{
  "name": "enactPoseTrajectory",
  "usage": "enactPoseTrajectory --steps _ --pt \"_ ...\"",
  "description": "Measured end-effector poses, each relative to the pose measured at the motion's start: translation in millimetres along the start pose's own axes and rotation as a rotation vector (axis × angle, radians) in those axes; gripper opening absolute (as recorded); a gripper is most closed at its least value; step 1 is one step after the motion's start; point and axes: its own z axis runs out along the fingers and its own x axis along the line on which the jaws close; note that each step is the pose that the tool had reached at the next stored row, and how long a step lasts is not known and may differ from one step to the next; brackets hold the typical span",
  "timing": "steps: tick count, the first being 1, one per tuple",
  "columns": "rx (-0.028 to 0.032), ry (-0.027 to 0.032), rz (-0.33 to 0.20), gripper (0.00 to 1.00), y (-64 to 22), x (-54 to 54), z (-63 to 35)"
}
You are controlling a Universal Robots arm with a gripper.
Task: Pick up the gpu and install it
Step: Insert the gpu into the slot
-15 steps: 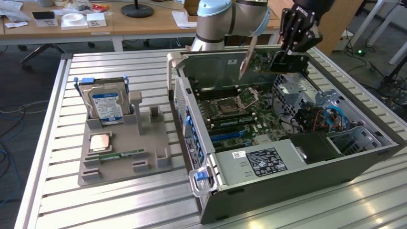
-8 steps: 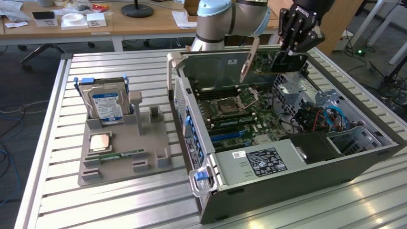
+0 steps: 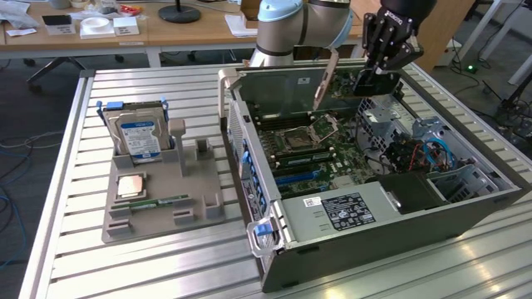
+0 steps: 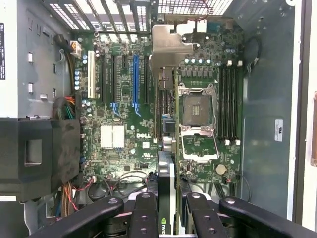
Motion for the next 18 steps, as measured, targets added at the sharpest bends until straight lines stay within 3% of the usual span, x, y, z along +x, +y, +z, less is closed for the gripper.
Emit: enactPoseTrajectory --steps 5,18 --pt "0.0132 -0.0003 0.000 0.27 5.0 0.3 6.5" --pt "0.0160 -0.0002 -0.001 0.27 16.5 0.9 25.4"
